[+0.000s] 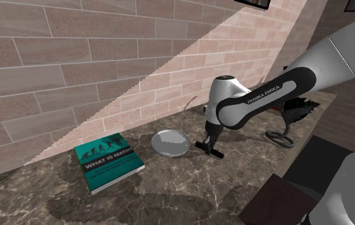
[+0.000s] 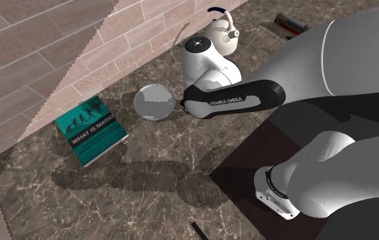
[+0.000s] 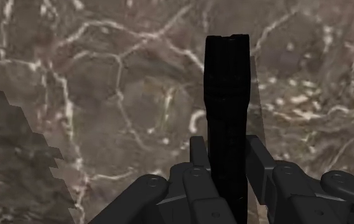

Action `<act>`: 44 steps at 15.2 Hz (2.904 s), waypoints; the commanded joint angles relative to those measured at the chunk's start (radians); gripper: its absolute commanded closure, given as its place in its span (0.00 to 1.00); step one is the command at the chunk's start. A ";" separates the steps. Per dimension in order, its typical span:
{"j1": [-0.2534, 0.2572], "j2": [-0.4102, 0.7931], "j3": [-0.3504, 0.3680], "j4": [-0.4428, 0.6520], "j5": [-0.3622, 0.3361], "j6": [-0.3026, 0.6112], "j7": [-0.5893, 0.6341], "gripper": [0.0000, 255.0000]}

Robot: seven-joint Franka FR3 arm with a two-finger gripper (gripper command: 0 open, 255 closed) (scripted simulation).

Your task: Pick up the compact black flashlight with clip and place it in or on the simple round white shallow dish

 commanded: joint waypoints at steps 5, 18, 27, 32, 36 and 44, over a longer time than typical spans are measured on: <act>0.000 -0.049 0.000 0.025 0.001 -0.076 -0.001 1.00; 0.000 -0.148 -0.001 0.118 0.003 -0.268 -0.003 1.00; 0.035 0.136 0.050 0.443 0.000 -0.309 0.085 1.00; 0.060 0.320 0.069 0.679 -0.017 -0.362 0.135 1.00; 0.067 0.372 0.072 0.724 -0.022 -0.355 0.146 1.00; 0.068 0.413 0.070 0.668 -0.027 -0.259 0.150 1.00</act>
